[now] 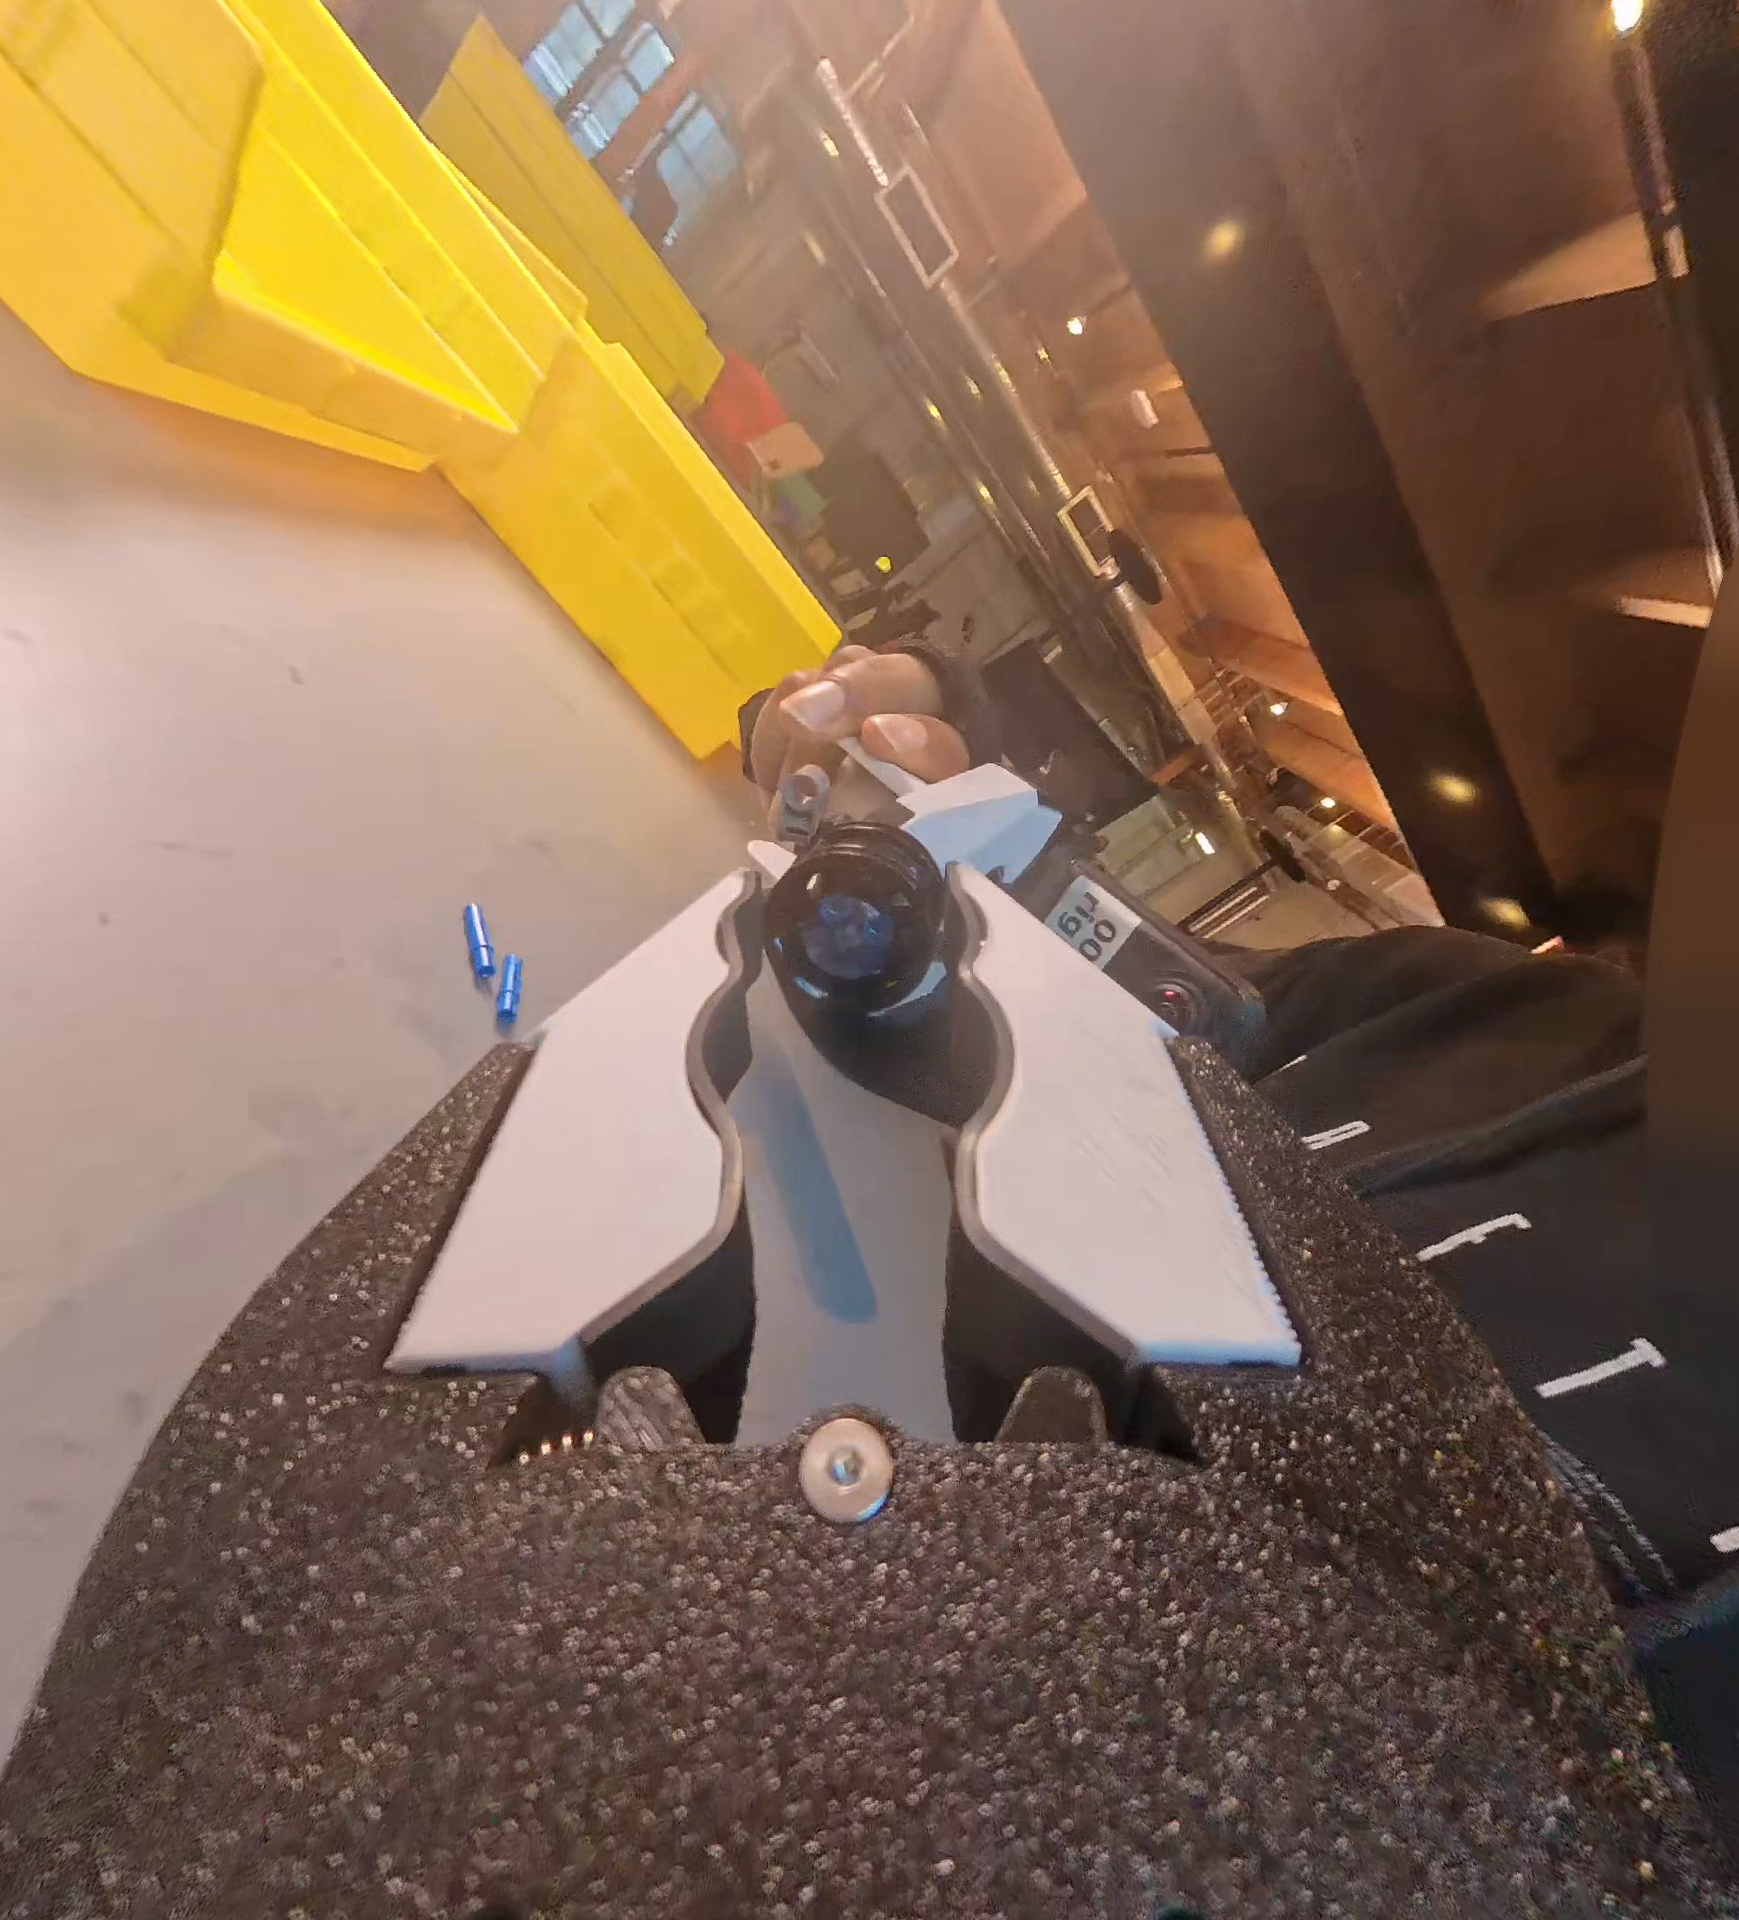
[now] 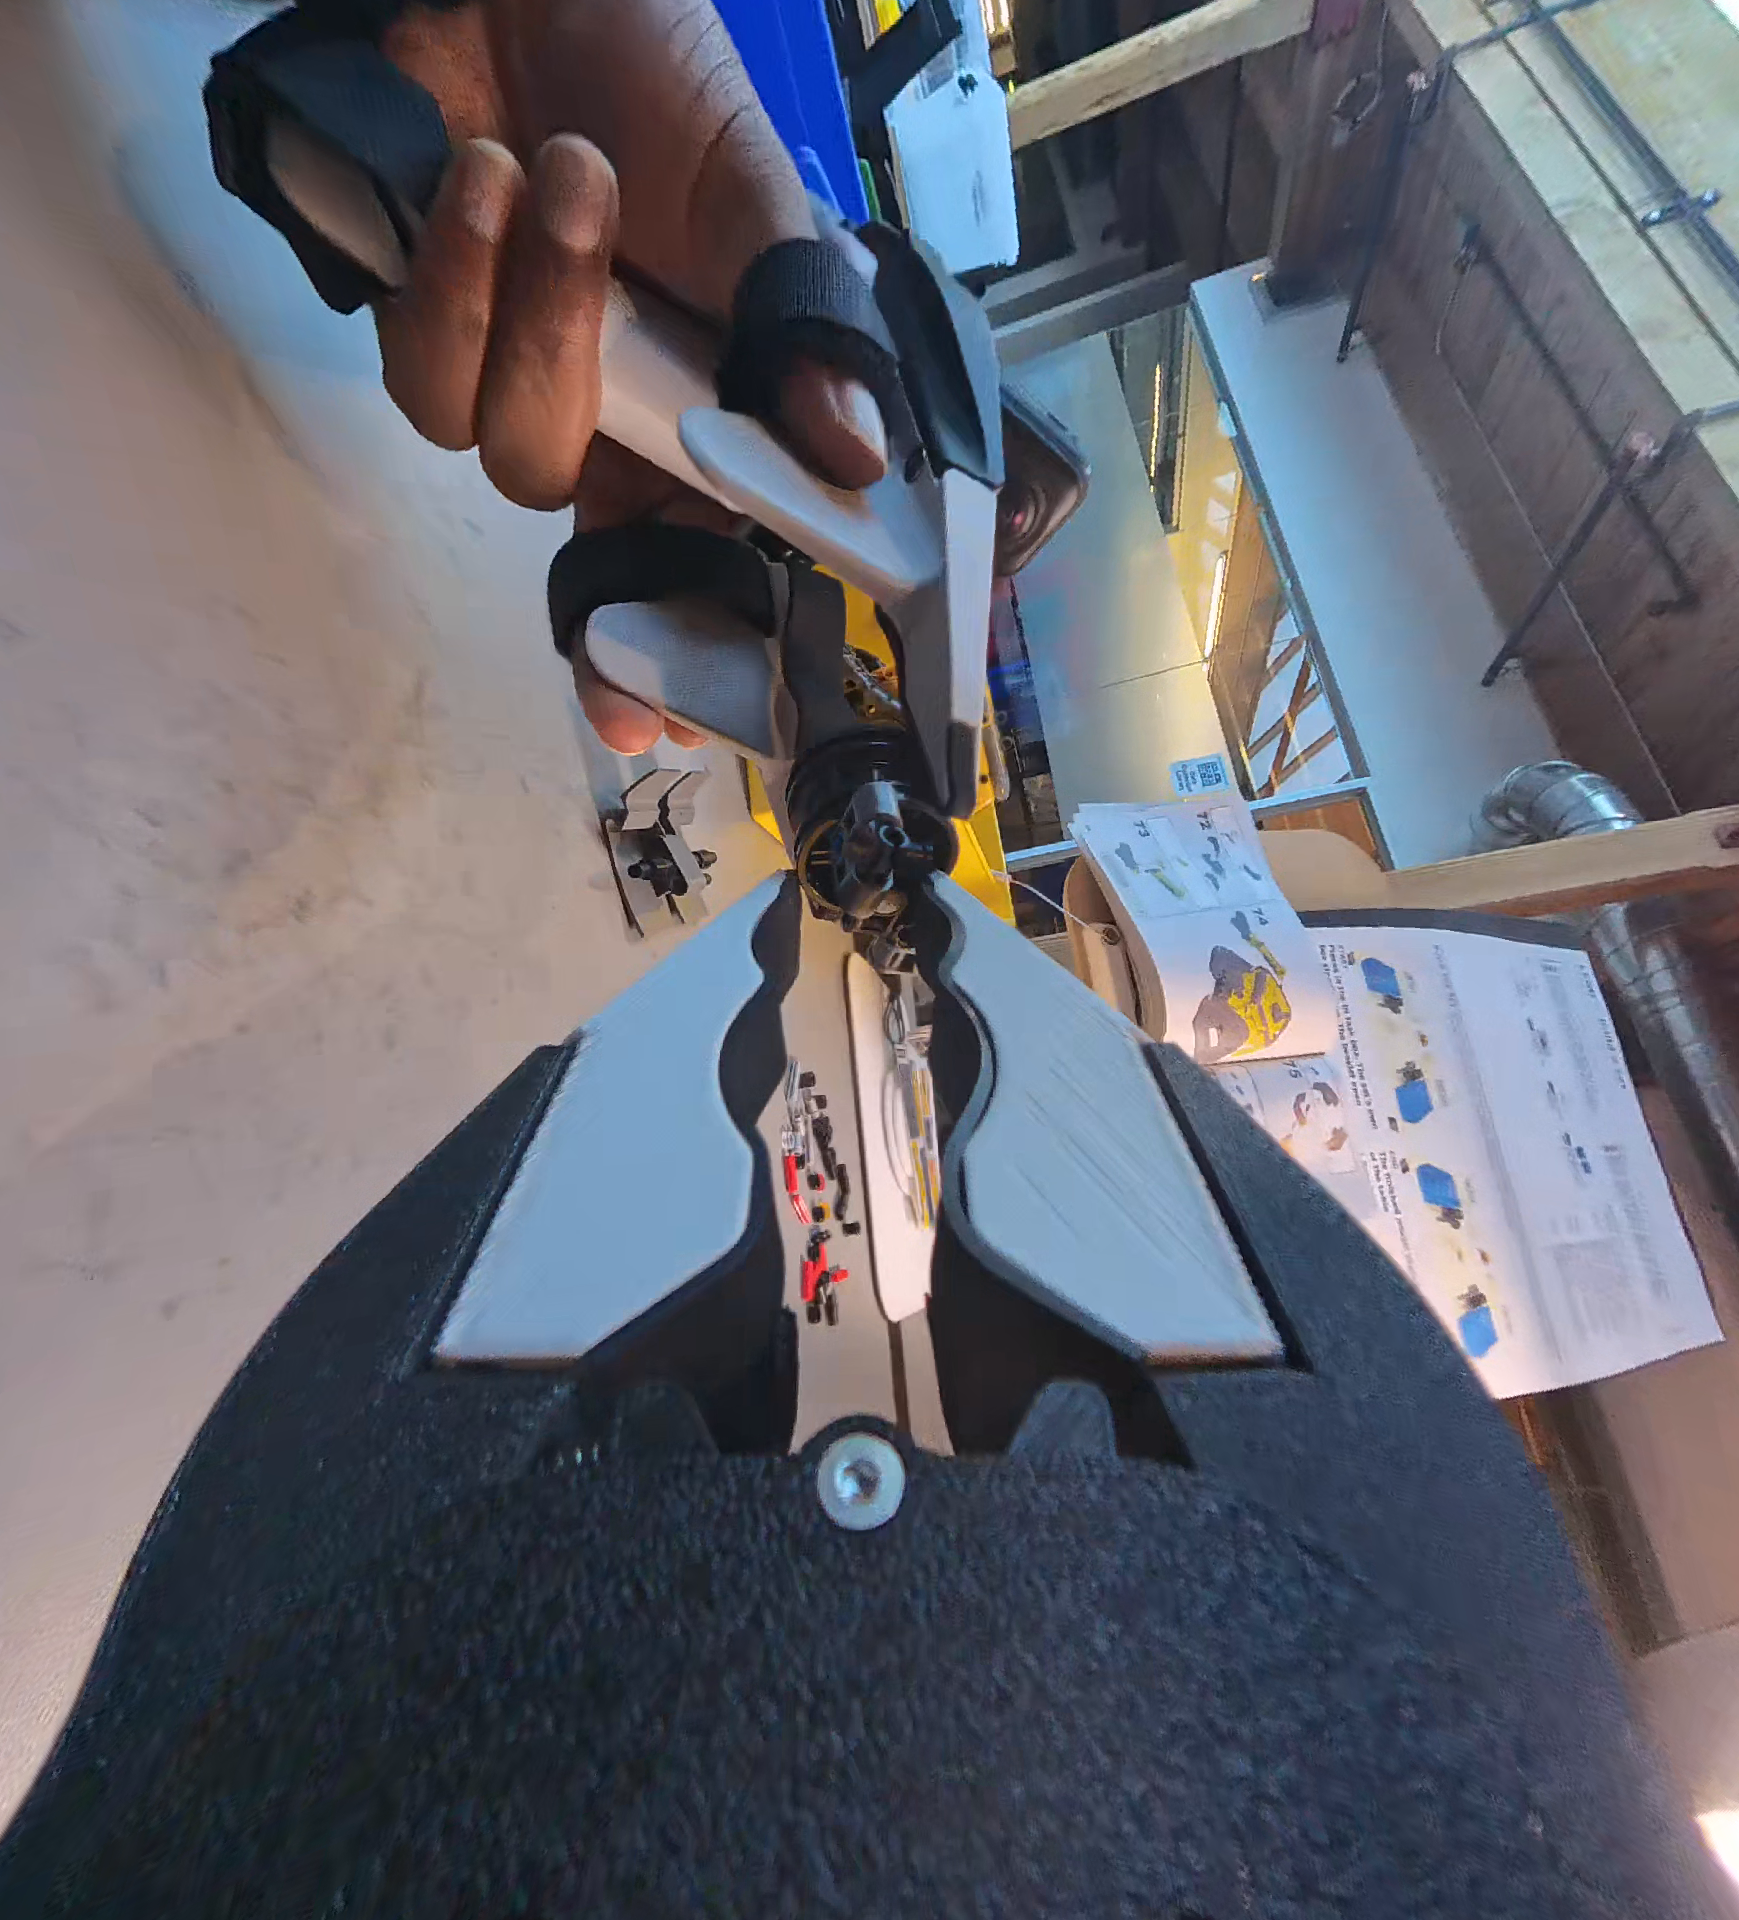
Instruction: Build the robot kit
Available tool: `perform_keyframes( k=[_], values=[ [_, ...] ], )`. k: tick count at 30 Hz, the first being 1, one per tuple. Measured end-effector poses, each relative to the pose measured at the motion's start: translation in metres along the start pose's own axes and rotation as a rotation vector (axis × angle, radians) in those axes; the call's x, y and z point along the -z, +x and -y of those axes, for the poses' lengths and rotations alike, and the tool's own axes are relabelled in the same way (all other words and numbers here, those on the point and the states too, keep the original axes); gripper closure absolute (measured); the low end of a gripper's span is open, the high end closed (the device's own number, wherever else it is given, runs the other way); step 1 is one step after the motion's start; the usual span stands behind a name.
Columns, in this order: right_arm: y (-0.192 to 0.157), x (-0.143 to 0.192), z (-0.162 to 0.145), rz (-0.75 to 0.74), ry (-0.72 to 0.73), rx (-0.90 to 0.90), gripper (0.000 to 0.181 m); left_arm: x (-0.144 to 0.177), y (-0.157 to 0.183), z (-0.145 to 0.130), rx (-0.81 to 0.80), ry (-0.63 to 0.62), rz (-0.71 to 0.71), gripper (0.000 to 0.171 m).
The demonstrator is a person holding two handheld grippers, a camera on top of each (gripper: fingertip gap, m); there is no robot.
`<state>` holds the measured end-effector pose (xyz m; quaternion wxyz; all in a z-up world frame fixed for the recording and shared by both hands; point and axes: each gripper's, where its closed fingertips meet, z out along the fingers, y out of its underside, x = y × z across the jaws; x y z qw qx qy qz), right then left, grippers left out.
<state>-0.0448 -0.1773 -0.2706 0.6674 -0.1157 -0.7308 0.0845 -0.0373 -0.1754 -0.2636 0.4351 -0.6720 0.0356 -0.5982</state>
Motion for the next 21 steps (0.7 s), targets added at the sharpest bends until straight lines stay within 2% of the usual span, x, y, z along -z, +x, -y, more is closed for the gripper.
perform_keyframes(
  k=[5,9,11,16,21],
  values=[
    [-0.006,-0.001,-0.006,0.012,-0.026,-0.020,0.160,0.000,-0.005,-0.006,-0.109,-0.056,0.059,0.139],
    [-0.021,-0.001,-0.015,0.131,-0.030,-0.159,0.159,0.000,-0.021,-0.014,-0.260,-0.129,0.192,0.139],
    [-0.025,0.001,-0.017,0.155,-0.031,-0.166,0.160,0.000,-0.029,-0.016,-0.287,-0.153,0.242,0.139],
    [-0.036,-0.003,-0.025,0.229,-0.059,-0.175,0.165,0.002,-0.060,-0.002,-0.416,-0.200,0.397,0.139],
    [-0.055,-0.015,-0.055,0.361,-0.172,-0.233,0.174,-0.010,-0.088,0.007,-0.604,-0.317,0.486,0.139]
  ],
)
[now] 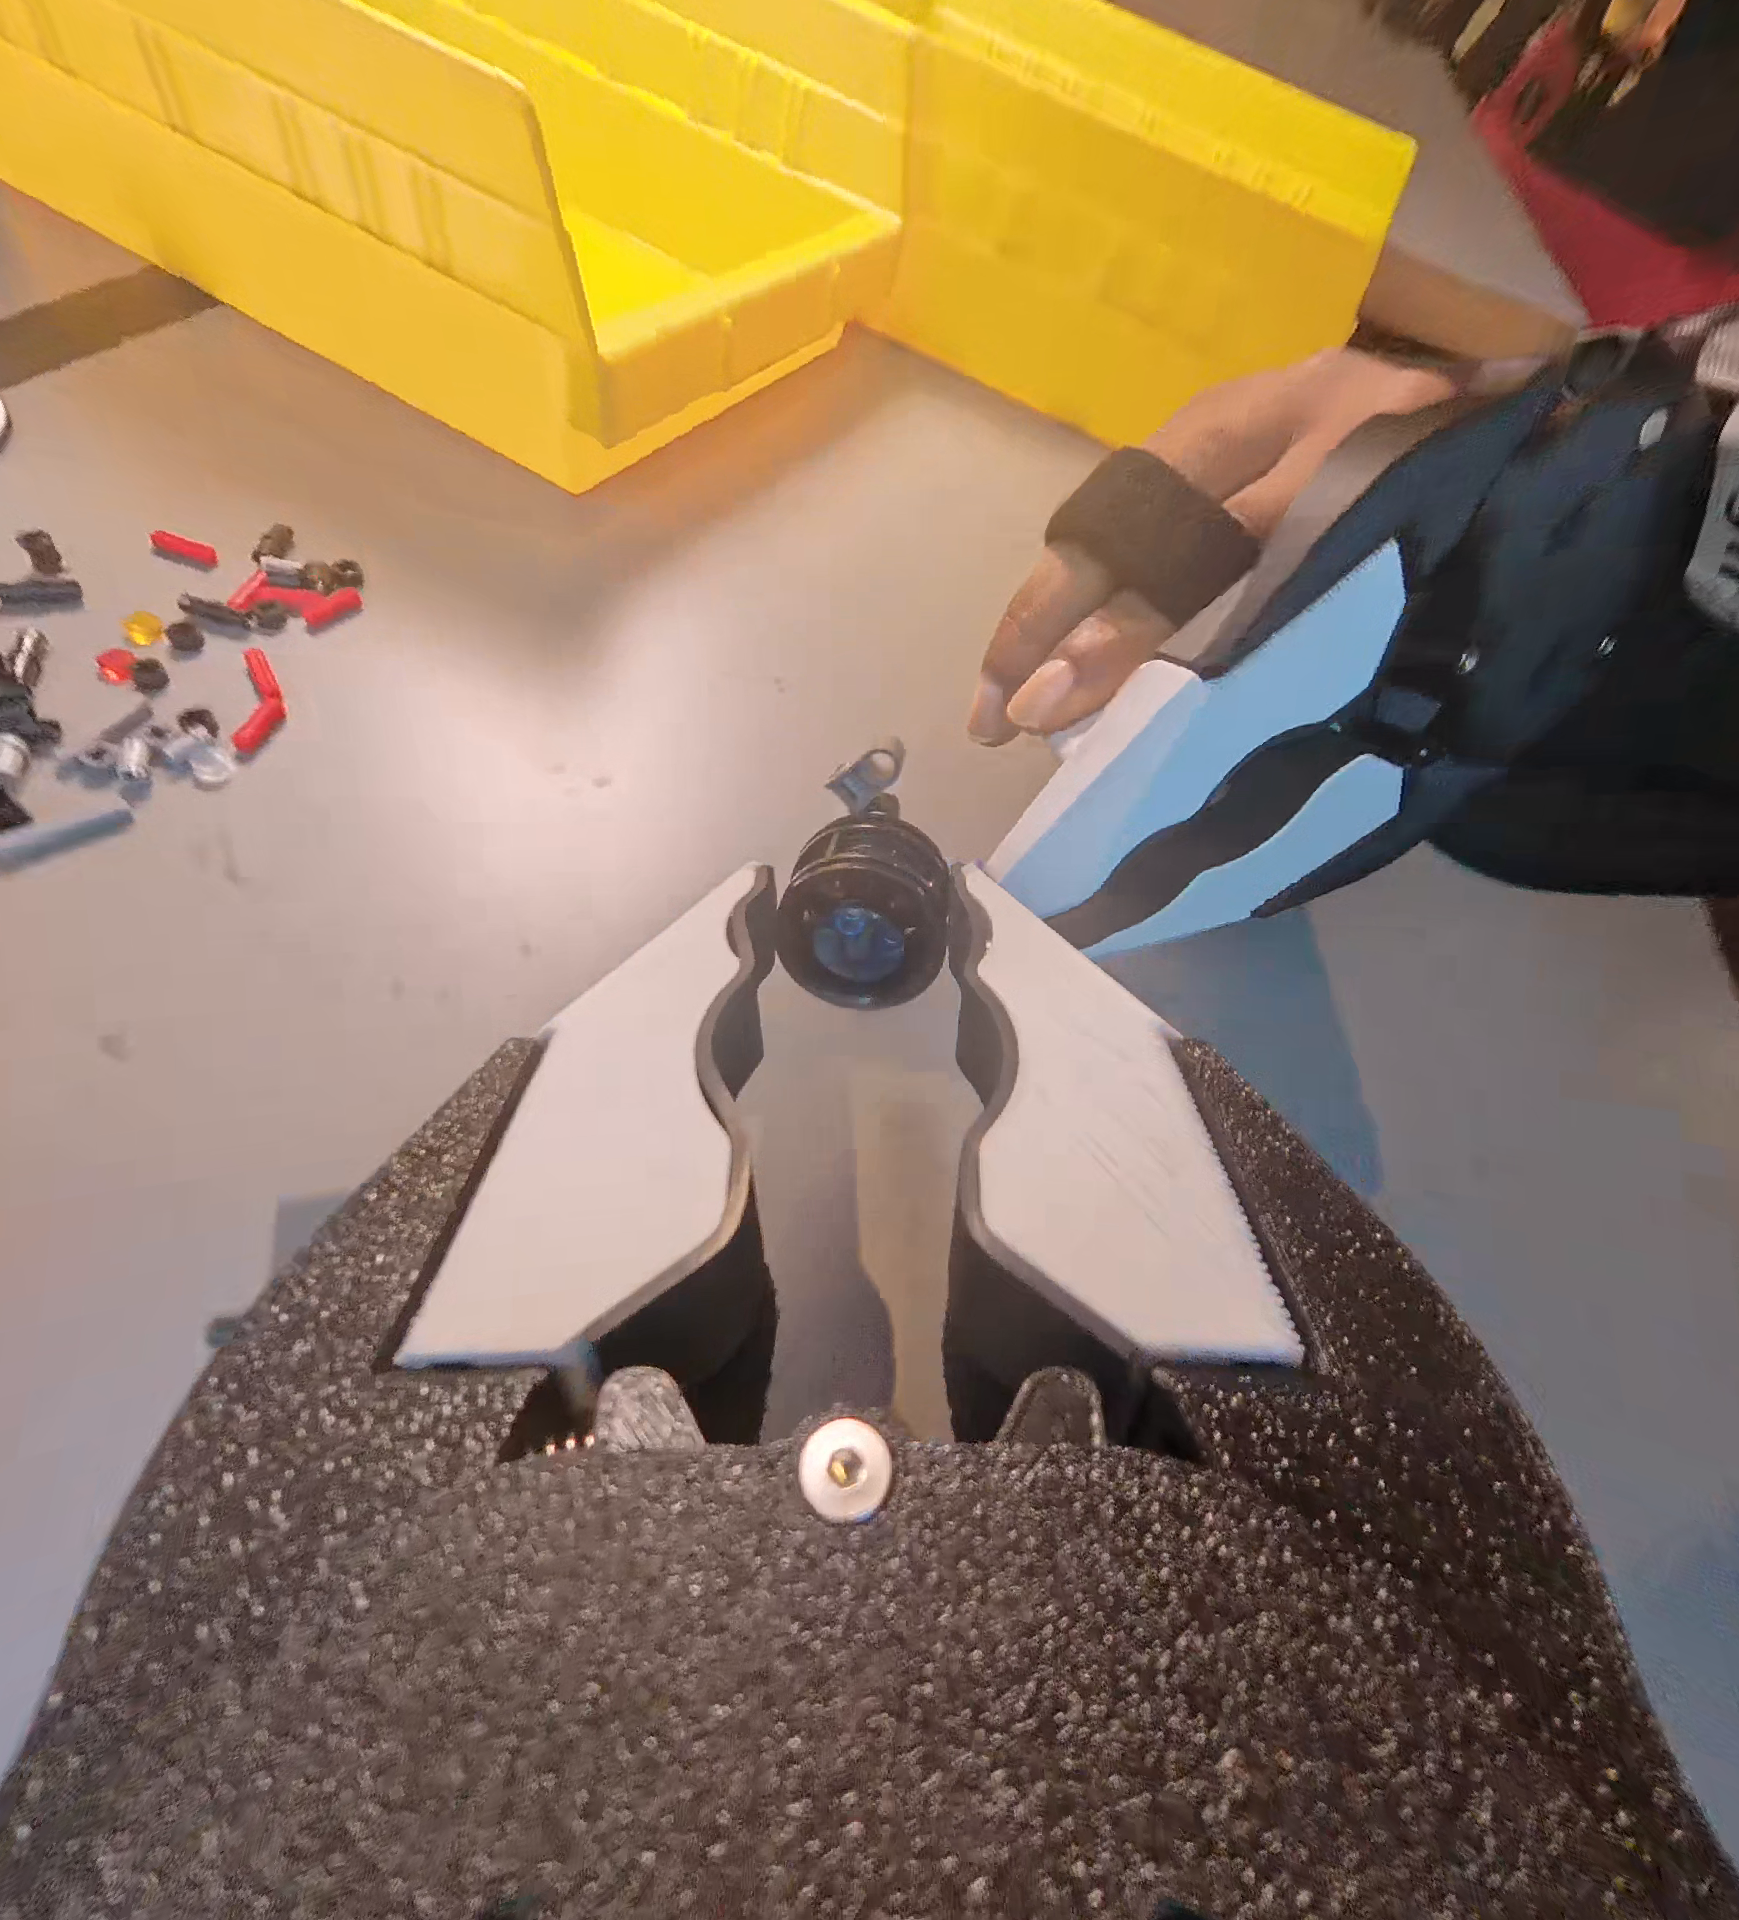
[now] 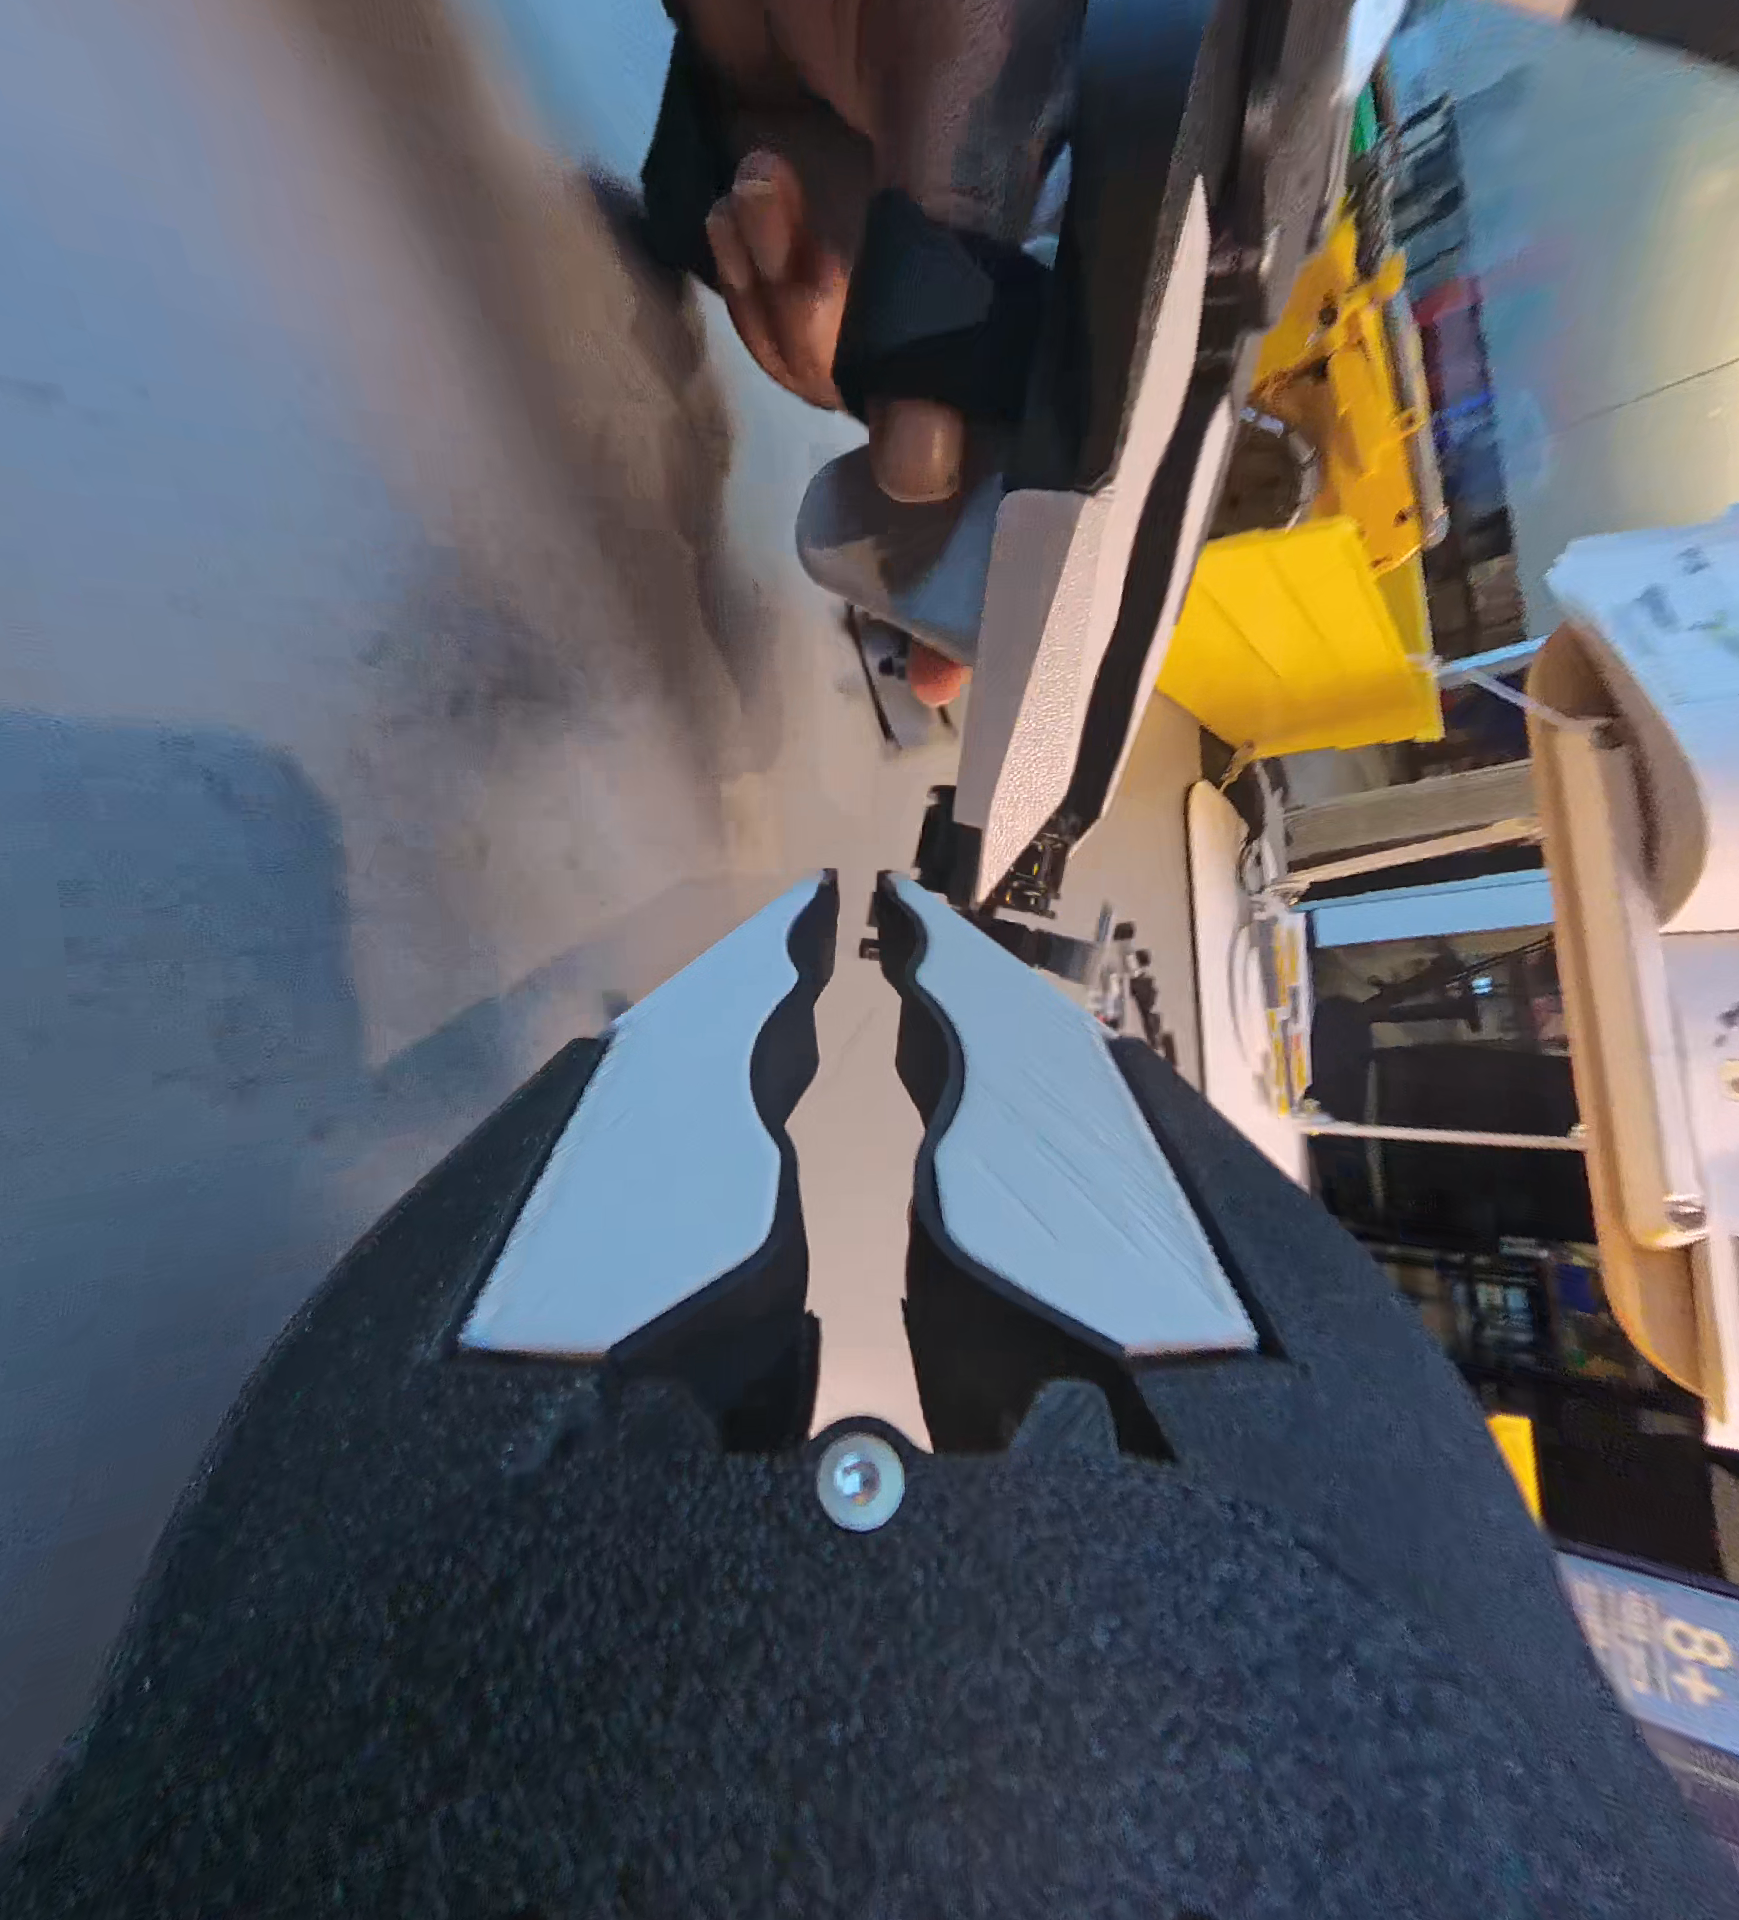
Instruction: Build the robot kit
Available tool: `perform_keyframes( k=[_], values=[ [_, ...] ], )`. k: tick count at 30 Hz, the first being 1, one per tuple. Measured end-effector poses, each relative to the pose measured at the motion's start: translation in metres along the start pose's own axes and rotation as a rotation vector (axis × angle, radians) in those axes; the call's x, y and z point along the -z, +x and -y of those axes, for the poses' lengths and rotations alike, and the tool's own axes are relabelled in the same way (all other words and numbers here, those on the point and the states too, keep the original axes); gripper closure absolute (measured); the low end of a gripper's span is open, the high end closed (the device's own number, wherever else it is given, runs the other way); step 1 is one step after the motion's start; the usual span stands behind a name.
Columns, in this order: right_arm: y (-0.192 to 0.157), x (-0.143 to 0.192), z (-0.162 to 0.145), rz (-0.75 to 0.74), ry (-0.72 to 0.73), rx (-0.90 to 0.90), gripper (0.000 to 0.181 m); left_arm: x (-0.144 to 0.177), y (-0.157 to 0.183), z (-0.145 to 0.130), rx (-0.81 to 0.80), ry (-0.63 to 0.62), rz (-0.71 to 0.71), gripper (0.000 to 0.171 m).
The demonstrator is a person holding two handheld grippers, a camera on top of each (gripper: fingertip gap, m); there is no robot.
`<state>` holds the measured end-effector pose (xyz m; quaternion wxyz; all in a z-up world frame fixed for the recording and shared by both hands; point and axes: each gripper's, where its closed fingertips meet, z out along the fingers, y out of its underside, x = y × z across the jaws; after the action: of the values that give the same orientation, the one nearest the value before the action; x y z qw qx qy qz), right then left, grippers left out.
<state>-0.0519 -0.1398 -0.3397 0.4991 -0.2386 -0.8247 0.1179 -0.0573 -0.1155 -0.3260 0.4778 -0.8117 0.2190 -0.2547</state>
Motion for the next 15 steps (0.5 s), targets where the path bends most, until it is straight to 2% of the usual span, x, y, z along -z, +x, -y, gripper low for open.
perform_keyframes(
  k=[5,8,11,15],
  values=[
    [-0.005,-0.012,-0.028,0.130,-0.106,-0.113,0.176,-0.021,-0.020,-0.015,-0.089,-0.157,0.074,0.139],
    [-0.002,-0.008,-0.032,0.161,-0.081,-0.217,0.172,-0.023,-0.025,-0.026,-0.113,-0.228,0.090,0.138],
    [0.010,0.000,-0.033,0.153,-0.031,-0.344,0.170,-0.022,-0.025,-0.027,-0.121,-0.229,0.084,0.138],
    [0.017,0.004,-0.034,0.146,-0.004,-0.417,0.169,-0.021,-0.028,-0.031,-0.153,-0.264,0.100,0.139]
  ],
)
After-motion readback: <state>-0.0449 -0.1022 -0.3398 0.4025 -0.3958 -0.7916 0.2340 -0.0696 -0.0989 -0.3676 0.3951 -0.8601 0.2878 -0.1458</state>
